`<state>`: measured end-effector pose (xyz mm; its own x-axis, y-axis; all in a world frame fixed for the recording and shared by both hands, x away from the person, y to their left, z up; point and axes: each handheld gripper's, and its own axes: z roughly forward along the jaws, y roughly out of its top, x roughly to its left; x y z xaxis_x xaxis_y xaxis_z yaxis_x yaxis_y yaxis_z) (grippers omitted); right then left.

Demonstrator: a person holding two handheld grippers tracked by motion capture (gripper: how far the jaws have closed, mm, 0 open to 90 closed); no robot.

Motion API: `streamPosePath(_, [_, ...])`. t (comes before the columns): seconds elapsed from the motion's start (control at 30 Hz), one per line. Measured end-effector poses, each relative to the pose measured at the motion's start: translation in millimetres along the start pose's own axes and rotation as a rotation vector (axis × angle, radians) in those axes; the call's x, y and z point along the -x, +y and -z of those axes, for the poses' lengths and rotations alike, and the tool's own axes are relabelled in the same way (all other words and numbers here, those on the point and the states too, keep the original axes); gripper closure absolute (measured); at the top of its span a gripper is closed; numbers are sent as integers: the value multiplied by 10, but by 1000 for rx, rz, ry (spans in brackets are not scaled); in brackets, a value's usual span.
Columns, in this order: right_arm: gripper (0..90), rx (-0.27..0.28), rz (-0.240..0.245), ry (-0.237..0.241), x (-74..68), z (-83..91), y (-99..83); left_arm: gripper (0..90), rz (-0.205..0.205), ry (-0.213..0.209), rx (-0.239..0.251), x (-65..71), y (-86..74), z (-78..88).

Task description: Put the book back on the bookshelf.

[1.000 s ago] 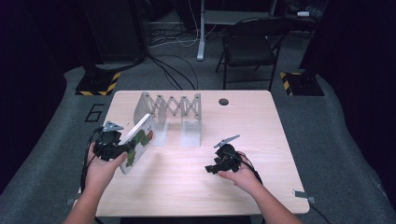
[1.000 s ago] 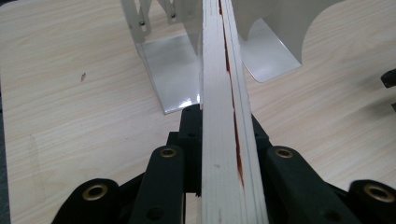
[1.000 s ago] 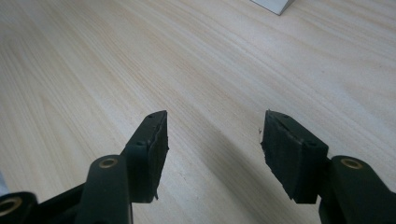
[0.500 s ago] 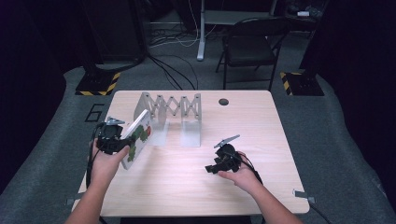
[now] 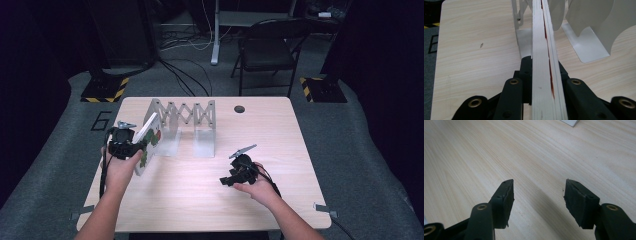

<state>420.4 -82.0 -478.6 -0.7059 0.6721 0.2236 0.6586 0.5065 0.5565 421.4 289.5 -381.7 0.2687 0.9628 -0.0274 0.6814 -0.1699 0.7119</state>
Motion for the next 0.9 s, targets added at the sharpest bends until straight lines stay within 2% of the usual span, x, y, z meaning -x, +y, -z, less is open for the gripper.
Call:
streamPosePath(0.03, [408, -3, -14, 0, -9, 2, 1, 760, -1, 4, 0, 2, 3, -10])
streamPosePath(0.2, [408, -2, 5, 1, 0, -4, 0, 760, 5, 17, 3, 20, 22, -56])
streamPosePath(0.47, [408, -2, 5, 4, -2, -4, 1, 760, 27, 36, 16, 51, 56, -133])
streamPosePath(0.9, [408, -8, -2, 3, -10, -11, -1, 760, 39, 60, 7, 107, 103, -275])
